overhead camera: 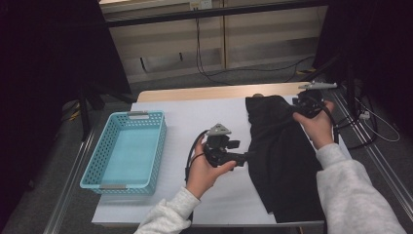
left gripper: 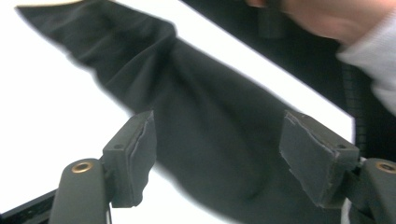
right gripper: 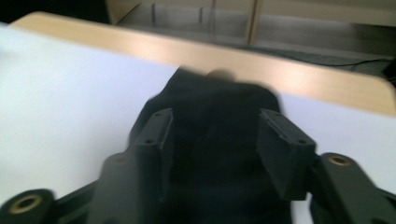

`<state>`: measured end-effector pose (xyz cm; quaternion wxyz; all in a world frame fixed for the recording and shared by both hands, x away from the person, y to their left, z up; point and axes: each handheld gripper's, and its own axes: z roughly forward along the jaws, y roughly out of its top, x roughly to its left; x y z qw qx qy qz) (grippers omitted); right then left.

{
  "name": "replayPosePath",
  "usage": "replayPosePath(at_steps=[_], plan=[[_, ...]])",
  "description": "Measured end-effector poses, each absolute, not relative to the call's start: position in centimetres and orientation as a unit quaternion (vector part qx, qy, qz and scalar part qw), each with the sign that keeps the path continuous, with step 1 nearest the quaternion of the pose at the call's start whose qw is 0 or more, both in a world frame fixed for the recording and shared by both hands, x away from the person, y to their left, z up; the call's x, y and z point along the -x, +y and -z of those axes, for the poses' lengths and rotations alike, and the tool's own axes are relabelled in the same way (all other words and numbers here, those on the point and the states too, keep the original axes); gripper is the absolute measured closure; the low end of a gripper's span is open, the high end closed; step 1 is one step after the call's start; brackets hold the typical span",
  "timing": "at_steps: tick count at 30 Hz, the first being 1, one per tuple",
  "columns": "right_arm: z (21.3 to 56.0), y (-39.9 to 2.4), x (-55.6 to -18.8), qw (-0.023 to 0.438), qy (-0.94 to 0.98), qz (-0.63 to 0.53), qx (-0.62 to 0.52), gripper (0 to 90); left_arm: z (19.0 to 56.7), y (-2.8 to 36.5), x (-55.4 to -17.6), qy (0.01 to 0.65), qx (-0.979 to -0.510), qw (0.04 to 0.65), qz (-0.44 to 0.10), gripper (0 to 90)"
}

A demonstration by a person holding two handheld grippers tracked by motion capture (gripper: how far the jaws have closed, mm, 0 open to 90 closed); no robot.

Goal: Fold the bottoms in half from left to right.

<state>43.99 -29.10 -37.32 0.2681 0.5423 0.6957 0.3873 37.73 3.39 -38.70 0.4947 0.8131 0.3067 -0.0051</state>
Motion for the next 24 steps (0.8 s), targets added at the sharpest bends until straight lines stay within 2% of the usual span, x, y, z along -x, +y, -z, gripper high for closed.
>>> replayPosePath(at_steps=[5, 14, 16, 24], plan=[[39.8, -27.9, -40.4, 0.25, 0.736, -0.356, -0.518, 33.4, 40.6, 7.0, -38.7, 0.331, -0.815, 0.475, -0.017, 23.1], [43.6, -27.8, -34.3, 0.25, 0.728, -0.365, -0.524, 25.7, 44.0, 10.5, -39.4, 0.37, -0.822, 0.431, -0.038, 18.2], [44.0, -28.1, -33.5, 0.233, 0.732, -0.364, -0.527, 24.5, 44.3, 11.0, -39.4, 0.376, -0.825, 0.42, -0.047, 17.3], [44.4, -28.7, -31.7, 0.231, 0.727, -0.371, -0.529, 14.4, 44.6, 11.8, -39.5, 0.364, -0.832, 0.417, -0.049, 14.0]])
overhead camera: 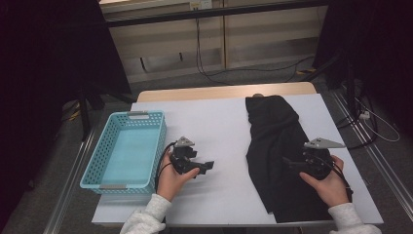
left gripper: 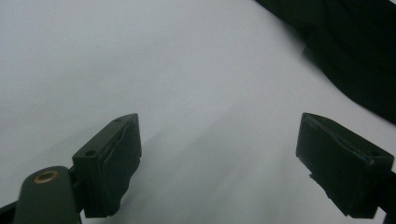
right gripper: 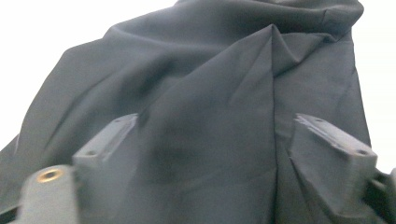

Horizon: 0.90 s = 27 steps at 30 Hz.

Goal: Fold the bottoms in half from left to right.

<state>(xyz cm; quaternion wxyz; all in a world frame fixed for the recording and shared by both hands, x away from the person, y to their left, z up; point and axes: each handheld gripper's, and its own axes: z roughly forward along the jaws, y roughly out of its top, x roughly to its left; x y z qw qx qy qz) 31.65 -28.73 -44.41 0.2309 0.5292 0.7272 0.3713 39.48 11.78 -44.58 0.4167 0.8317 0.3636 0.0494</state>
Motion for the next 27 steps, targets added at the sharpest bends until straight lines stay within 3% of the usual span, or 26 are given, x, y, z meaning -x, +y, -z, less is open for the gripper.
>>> replayPosePath(at_steps=[18, 22, 23, 27], plan=[[43.0, -30.3, -29.3, 0.258, 0.707, -0.375, -0.541, 21.6, 44.2, 12.8, -39.7, 0.366, -0.824, 0.429, -0.048, 14.2], [43.6, -30.7, -29.1, 0.253, 0.725, -0.348, -0.538, 31.5, 44.2, 12.8, -39.7, 0.367, -0.825, 0.427, -0.048, 14.3], [43.8, -30.8, -29.0, 0.251, 0.736, -0.335, -0.533, 37.9, 44.2, 12.8, -39.7, 0.367, -0.824, 0.428, -0.047, 14.2], [44.3, -31.4, -28.8, 0.246, 0.743, -0.32, -0.534, 45.5, 44.2, 13.0, -39.7, 0.369, -0.824, 0.427, -0.046, 14.5]])
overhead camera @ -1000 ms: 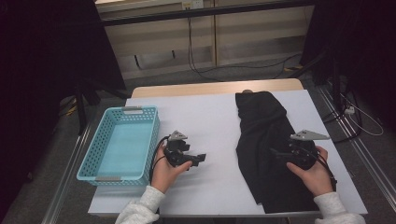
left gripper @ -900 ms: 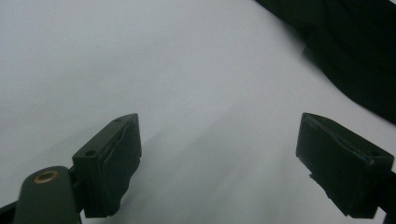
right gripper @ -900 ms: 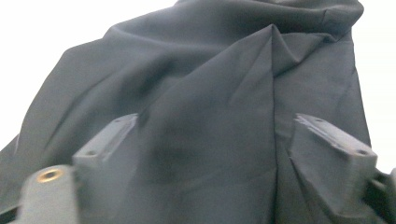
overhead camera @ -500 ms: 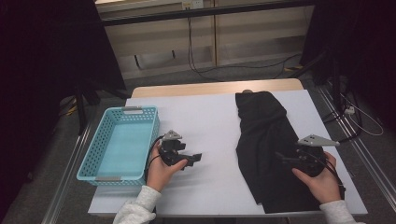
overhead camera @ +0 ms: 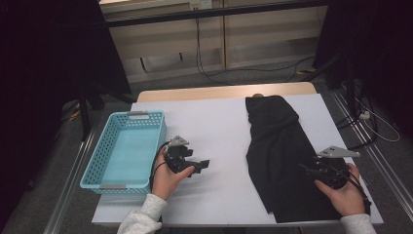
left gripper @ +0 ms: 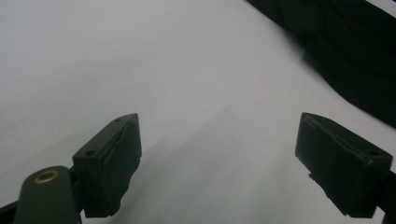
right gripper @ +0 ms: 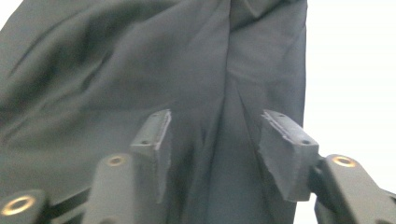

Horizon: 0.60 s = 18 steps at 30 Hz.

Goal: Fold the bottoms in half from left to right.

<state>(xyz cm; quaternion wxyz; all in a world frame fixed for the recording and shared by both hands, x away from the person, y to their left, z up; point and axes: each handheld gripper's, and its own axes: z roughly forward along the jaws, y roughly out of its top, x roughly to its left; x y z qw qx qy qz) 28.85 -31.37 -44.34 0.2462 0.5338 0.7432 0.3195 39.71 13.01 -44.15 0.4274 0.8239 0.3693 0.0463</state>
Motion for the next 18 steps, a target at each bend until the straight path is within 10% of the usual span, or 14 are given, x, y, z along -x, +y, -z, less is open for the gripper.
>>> replayPosePath(at_steps=[13, 18], plan=[[45.05, -31.74, -28.4, 0.21, 0.747, -0.305, -0.552, 63.1, 44.2, 13.06, -39.74, 0.373, -0.823, 0.426, -0.042, 14.8], [44.87, -31.34, -28.26, 0.196, 0.753, -0.306, -0.549, 85.0, 44.23, 13.0, -39.71, 0.372, -0.824, 0.425, -0.042, 15.0]])
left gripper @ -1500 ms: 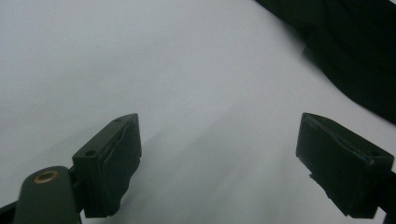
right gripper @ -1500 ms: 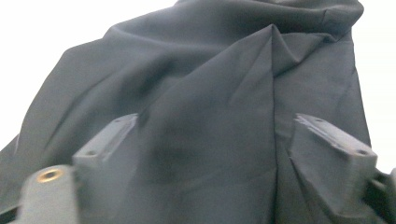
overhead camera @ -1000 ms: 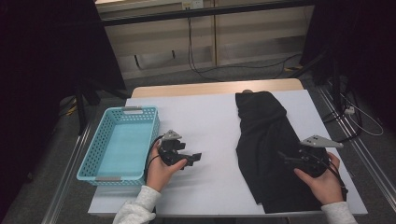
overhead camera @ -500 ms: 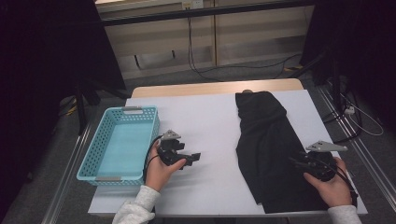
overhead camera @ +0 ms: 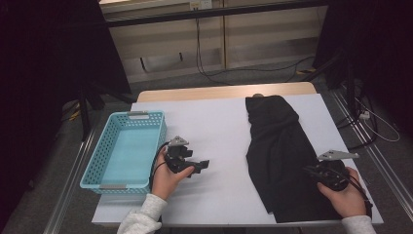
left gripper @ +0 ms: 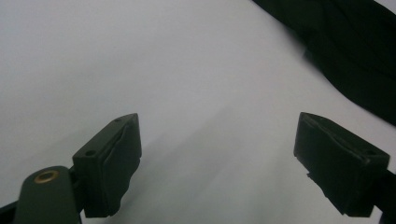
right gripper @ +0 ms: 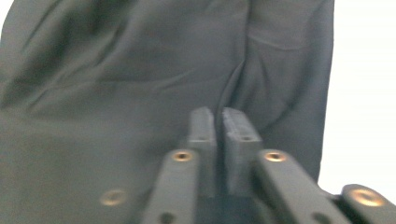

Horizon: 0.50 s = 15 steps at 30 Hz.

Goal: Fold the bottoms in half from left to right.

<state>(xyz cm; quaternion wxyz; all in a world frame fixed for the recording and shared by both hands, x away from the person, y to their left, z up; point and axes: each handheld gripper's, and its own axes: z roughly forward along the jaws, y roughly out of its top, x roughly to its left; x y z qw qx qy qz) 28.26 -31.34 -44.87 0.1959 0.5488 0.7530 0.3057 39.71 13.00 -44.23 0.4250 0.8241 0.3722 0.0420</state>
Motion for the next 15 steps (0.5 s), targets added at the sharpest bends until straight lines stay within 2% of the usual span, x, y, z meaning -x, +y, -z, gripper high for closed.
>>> replayPosePath(at_steps=[3, 15], plan=[[44.8, -31.1, -28.2, 0.19, 0.758, -0.304, -0.544, 89.9, 44.1, 13.0, -39.7, 0.371, -0.825, 0.424, -0.043, 15.1], [43.8, -32.1, -27.3, 0.182, 0.748, -0.314, -0.556, 90.0, 43.9, 13.1, -39.7, 0.372, -0.824, 0.424, -0.044, 15.2]])
